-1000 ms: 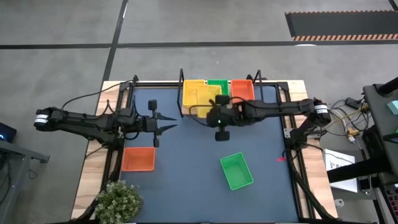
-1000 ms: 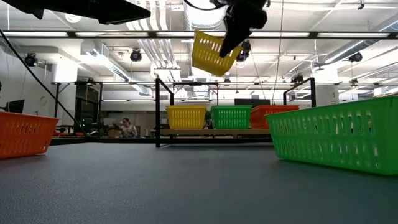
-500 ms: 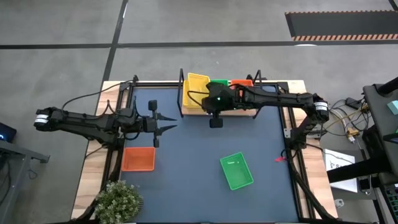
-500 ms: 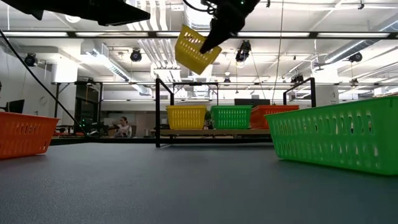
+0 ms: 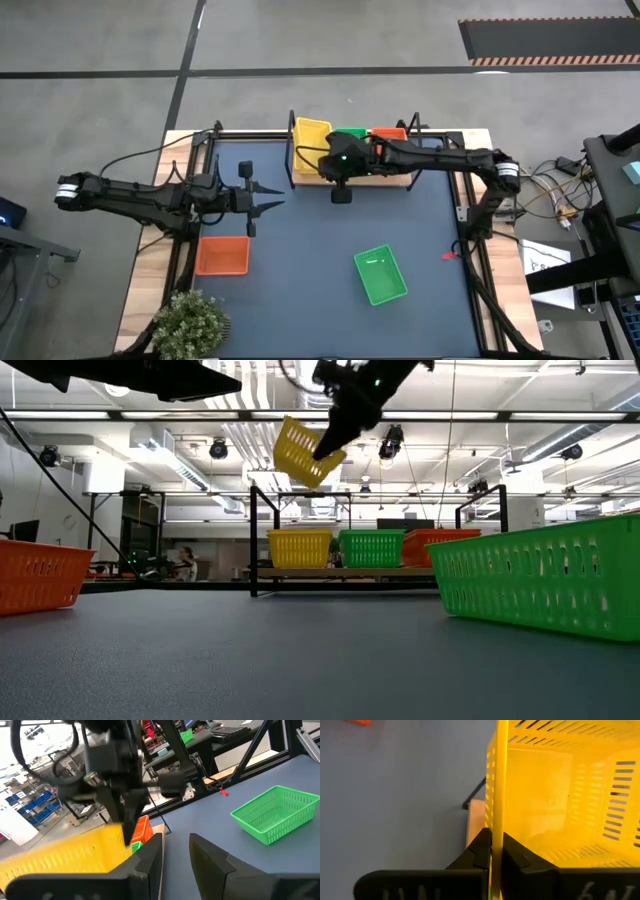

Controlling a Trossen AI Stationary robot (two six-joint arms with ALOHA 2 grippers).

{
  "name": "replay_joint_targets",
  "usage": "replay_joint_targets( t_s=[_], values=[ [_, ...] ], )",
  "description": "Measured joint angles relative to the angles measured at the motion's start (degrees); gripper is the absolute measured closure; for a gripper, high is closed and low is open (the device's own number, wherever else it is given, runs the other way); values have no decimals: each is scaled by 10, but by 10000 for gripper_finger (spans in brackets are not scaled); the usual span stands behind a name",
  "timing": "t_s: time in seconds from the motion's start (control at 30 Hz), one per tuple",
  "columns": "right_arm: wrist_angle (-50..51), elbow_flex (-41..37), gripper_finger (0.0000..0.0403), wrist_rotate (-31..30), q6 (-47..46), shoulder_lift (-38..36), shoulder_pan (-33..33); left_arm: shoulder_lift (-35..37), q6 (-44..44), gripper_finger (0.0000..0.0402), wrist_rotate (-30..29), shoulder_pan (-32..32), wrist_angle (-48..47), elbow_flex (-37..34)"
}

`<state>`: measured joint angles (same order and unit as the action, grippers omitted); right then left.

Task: Stack baskets on shelf by color
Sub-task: Stack the yellow bin on top of the yellow bin on the shelf

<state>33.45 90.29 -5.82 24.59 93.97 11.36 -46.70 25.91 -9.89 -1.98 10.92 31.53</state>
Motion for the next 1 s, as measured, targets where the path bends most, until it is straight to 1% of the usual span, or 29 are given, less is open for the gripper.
replay_joint_targets(
  t_s=[0.23,0.63,1.0],
  values=[
    [-28,1,394,-34,-30,44,25,0,0,320,0,0,0,0],
    [-30,1,394,-27,-23,93,37,0,0,320,0,0,1,0],
    [-38,1,394,-28,-25,102,37,0,0,320,0,0,1,0]
  ],
)
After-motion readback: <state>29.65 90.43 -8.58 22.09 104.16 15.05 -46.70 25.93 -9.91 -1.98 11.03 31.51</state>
